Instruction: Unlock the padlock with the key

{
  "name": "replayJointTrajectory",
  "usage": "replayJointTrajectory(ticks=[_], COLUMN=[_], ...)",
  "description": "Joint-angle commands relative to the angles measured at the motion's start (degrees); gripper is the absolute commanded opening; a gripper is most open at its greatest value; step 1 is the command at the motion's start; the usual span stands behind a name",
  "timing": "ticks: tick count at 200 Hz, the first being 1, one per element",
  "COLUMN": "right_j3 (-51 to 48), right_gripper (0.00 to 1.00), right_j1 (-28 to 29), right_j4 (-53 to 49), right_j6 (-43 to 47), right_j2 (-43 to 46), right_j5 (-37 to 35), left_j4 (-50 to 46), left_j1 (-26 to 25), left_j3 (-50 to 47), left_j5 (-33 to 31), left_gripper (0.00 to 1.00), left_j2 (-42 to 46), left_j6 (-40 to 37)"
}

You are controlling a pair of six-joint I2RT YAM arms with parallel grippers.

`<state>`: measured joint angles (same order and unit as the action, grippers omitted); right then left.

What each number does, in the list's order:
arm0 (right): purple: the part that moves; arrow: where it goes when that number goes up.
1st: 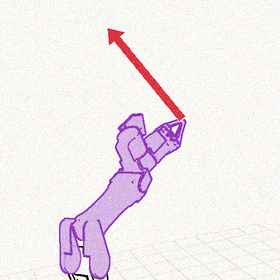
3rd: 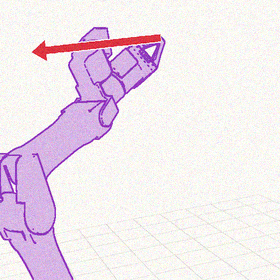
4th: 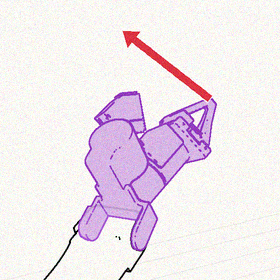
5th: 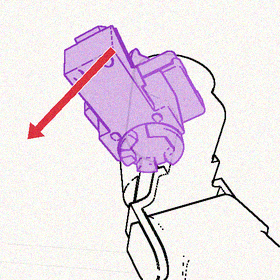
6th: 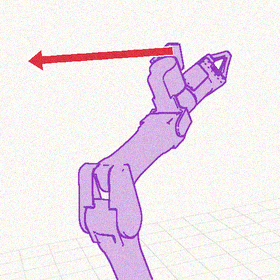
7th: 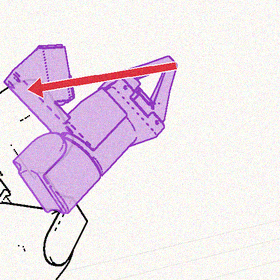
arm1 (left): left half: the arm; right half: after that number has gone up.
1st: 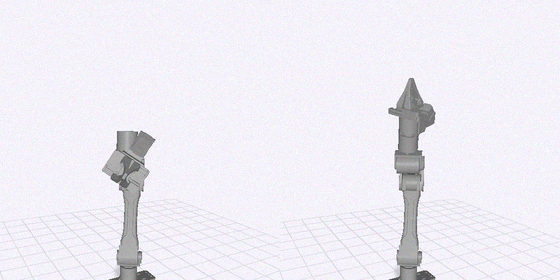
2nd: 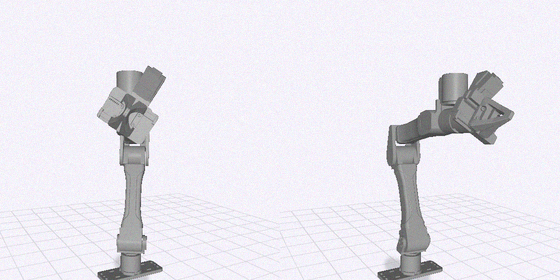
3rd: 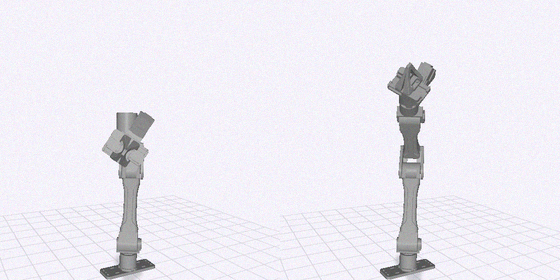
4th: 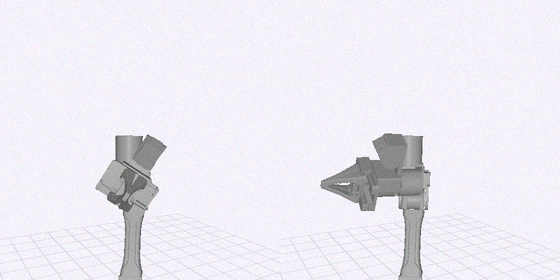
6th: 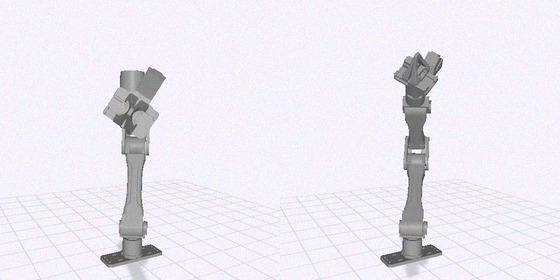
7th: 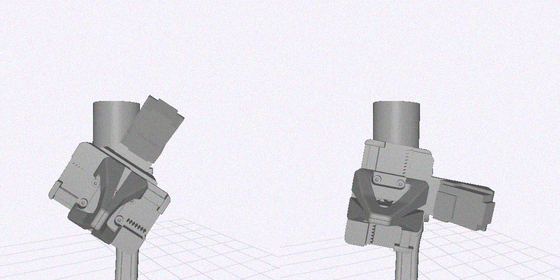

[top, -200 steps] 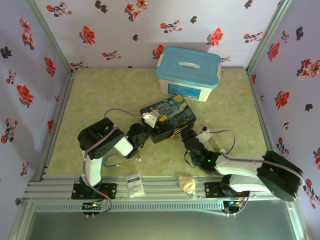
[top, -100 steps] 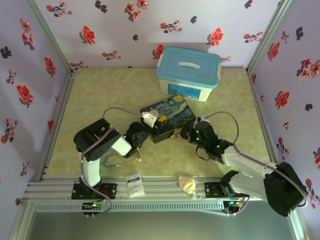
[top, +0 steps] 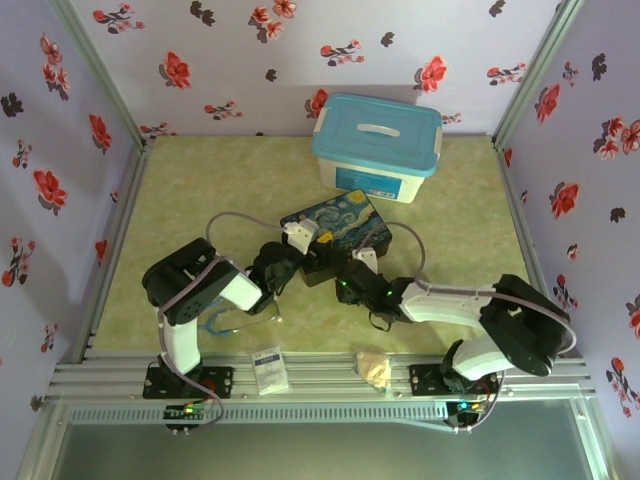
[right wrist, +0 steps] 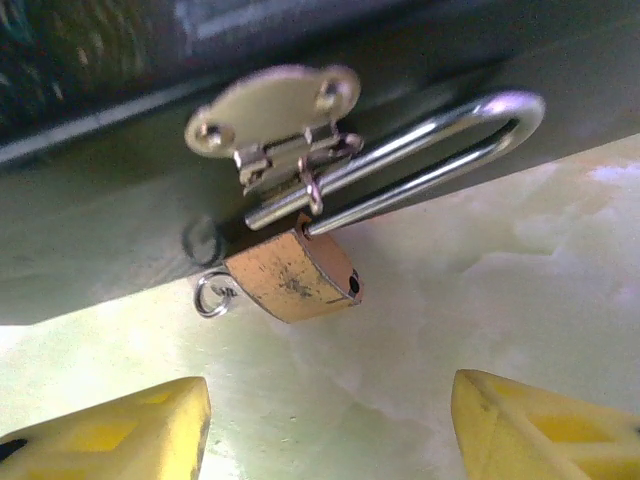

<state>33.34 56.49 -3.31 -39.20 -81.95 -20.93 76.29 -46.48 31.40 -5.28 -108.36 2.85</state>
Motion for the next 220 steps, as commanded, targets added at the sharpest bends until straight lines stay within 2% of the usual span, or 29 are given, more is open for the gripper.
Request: replayJointTrajectory(ticks=[1, 77, 102, 135, 163, 202, 220], right_j3=[2.1, 4.1, 3.7, 2.5, 1.9, 0.7, -1.4], right_gripper=[0.65, 0.64, 0.63, 0.54, 0.42, 0.36, 0.35], right_j1=[1.6, 2.1, 2.5, 2.5, 2.5, 2.6, 2.4], right_j4=[3.0, 9.0, 10.1, 13.0, 13.9, 13.5, 16.5], right_j6=[-0.3, 0.9, 0.6, 0.1, -0.2, -2.3, -3.4], right_j2=[-2.2, -9.4, -10.7, -11.1, -11.1, -10.3, -9.0], right_j5=[-7.5, -7.6, -9.6, -11.1, -11.3, -13.1, -13.0], left_j4=[-23.4, -23.7, -24.1, -24.2, -24.3, -25.2, -25.5], left_j1=[0.2, 0.2, 0.2, 0.2, 0.2, 0.2, 0.2], left_j3=[-4.0, -2.8, -2.7, -2.7, -2.7, -2.3, -2.3], left_j5=[1.1, 1.6, 1.6, 1.6, 1.6, 1.3, 0.9], left_gripper=[0.48, 0.48, 0.48, 0.49, 0.48, 0.48, 0.48], left_j2=[-5.8, -8.0, -8.2, -8.3, -8.4, -8.2, -8.3], left_j6=[1.0, 1.0, 0.8, 0.7, 0.7, 0.7, 0.6])
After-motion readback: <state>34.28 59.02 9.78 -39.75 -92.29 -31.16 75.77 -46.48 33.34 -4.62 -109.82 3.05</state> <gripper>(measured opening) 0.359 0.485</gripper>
